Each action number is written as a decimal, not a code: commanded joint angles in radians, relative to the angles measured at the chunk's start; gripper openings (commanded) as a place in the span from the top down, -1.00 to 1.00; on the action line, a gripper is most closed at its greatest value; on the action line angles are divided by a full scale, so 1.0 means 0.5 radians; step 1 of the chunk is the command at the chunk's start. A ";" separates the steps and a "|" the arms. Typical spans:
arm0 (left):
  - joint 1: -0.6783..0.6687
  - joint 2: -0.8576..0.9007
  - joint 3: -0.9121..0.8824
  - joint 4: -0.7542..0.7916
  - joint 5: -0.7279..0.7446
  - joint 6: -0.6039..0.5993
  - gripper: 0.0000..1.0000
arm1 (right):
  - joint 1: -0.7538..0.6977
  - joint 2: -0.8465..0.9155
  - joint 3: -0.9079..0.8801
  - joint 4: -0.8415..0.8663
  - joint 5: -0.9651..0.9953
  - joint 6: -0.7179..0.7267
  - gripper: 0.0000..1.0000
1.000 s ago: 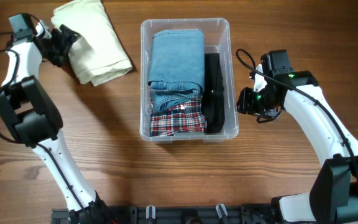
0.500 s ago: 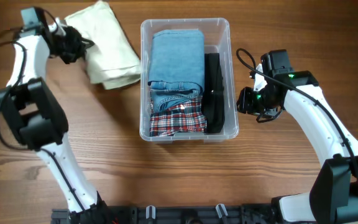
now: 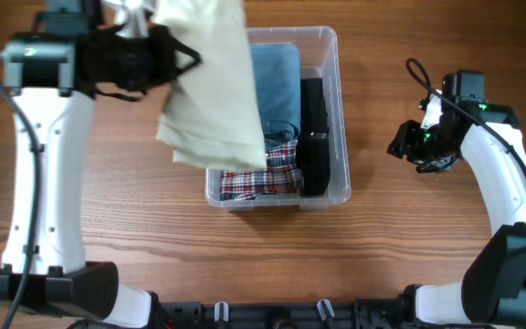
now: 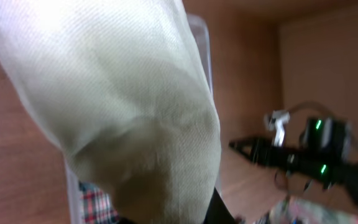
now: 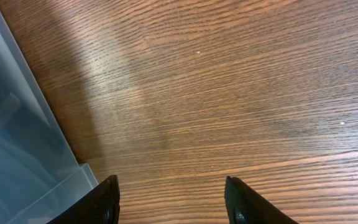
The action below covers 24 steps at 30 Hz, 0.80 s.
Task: Pack container
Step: 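Carry the cream cloth into the bin with the left gripper and release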
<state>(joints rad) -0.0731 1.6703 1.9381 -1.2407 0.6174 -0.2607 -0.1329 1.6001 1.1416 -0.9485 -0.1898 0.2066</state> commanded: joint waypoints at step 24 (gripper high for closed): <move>-0.944 0.646 0.021 0.168 -0.819 -0.558 0.92 | -0.005 -0.006 0.039 -0.012 -0.027 -0.047 -0.09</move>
<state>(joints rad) -0.5480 1.9751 1.9366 -1.1240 0.2569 -0.5232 -0.1337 1.6001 1.1416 -0.9535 -0.1905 0.1989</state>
